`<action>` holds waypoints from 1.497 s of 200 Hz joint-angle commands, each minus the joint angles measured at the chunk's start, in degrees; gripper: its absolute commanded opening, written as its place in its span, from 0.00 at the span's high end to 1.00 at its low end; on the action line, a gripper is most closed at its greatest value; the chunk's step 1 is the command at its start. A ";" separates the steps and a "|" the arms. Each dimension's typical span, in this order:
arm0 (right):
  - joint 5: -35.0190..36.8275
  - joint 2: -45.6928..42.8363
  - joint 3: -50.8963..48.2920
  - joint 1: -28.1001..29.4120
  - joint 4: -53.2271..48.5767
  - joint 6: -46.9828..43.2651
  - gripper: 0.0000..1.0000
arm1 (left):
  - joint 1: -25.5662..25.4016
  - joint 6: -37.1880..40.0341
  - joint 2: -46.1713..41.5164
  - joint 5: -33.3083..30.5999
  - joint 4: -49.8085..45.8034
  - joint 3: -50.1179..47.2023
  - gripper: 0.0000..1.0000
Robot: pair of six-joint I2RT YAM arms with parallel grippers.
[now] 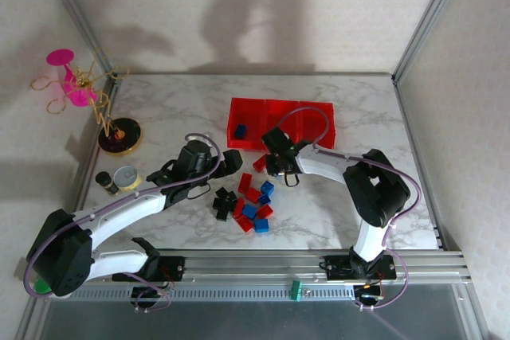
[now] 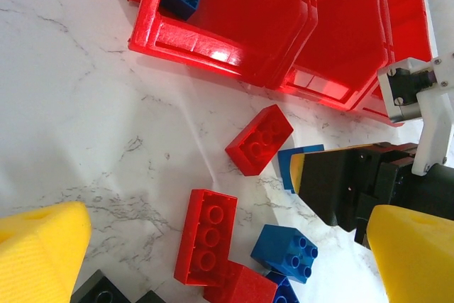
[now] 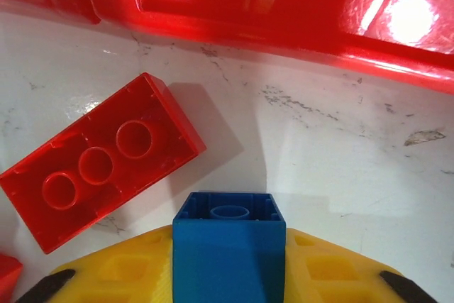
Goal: Sort the legos into containers by color
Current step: Pick up the lego from the center of the table, then place the lego in the container.
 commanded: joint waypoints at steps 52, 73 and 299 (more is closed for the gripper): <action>1.73 -2.03 11.08 3.04 -3.88 0.45 0.74 | 0.26 0.83 -2.37 -3.25 -1.82 3.58 0.00; 2.23 0.82 15.50 3.26 -2.85 0.21 0.74 | 1.54 1.14 -3.46 -3.27 -2.29 3.86 0.00; 14.13 30.55 48.73 -0.06 1.43 -6.38 0.52 | 15.53 4.21 2.31 2.28 1.27 6.03 0.00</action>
